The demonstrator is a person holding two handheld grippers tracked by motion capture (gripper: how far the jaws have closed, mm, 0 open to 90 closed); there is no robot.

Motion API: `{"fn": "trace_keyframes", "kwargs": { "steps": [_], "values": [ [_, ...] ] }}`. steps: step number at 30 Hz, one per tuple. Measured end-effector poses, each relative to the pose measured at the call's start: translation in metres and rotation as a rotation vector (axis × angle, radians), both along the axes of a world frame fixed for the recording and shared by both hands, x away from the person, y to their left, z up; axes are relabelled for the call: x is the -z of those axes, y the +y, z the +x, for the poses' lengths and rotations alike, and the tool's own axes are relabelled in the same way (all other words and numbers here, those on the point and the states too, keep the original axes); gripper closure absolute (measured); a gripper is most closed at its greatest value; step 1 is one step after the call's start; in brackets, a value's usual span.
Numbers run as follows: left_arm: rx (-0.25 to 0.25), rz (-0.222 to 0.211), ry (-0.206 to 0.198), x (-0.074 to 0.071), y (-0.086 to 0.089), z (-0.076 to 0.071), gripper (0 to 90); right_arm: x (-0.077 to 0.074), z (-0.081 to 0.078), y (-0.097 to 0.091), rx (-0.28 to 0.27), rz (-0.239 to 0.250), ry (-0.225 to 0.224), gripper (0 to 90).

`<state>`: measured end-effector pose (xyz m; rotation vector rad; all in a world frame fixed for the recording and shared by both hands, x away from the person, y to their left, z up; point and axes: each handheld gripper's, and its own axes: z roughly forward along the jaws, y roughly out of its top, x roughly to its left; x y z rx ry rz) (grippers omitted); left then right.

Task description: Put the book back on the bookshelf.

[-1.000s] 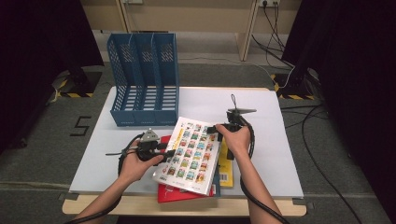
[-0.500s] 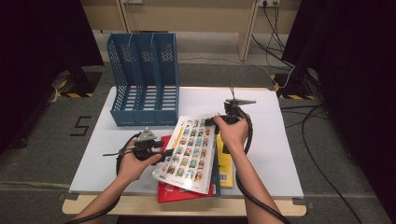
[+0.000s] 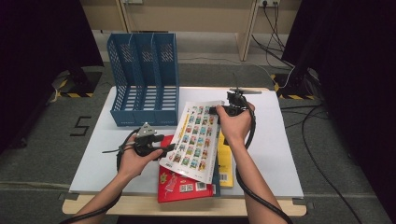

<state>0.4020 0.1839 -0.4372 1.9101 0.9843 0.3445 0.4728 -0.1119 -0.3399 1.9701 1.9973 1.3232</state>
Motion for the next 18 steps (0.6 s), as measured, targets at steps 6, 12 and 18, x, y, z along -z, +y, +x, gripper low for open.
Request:
{"fn": "trace_keyframes", "kwargs": {
  "steps": [6,12,18],
  "values": [
    [0.011,0.002,-0.025,-0.011,-0.004,0.003,34.1,-0.008,0.002,0.004,0.019,-0.018,-0.035,74.1],
    [0.02,-0.011,-0.052,-0.025,-0.012,0.007,33.4,-0.018,0.006,0.01,0.041,-0.048,-0.08,74.1],
    [0.042,-0.019,-0.064,-0.036,-0.02,0.008,33.1,-0.022,0.009,0.013,0.051,-0.061,-0.093,74.1]
  ]
}}
